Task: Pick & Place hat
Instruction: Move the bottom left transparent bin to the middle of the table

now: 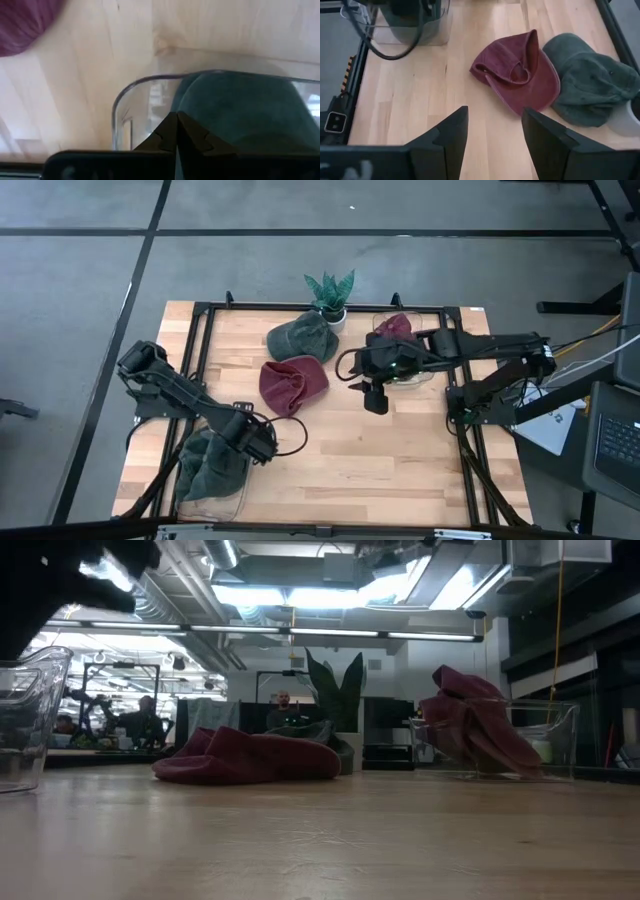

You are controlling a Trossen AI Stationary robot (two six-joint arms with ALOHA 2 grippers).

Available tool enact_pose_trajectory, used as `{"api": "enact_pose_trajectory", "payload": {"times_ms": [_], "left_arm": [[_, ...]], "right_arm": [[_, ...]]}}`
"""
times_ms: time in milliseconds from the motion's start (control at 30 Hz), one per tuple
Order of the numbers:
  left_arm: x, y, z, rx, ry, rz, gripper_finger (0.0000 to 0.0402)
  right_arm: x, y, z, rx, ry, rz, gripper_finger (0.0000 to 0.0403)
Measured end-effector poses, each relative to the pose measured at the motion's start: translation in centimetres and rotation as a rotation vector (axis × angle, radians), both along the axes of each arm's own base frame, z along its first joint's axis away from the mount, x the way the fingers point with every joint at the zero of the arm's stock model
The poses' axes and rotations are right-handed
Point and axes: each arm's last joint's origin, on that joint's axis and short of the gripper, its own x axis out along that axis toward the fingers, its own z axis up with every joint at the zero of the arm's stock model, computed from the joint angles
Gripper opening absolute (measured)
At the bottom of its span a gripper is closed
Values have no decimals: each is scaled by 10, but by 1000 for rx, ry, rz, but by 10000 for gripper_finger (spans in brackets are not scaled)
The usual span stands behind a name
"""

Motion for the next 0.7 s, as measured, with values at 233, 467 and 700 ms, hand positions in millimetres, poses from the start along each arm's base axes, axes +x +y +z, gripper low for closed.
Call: {"api": "enact_pose_trajectory", "payload": {"times_ms": [233,467,700], "left_arm": [[1,1,-29,-9,-81,21,2],[7,12,-48,14,-168,97,2],[33,29,-46,46,-376,172,2]], "right_arm": [[-11,-1,19,6,-32,-2,185],[-13,-1,22,22,-43,-15,185],[-13,-1,22,24,-43,-16,185]]}}
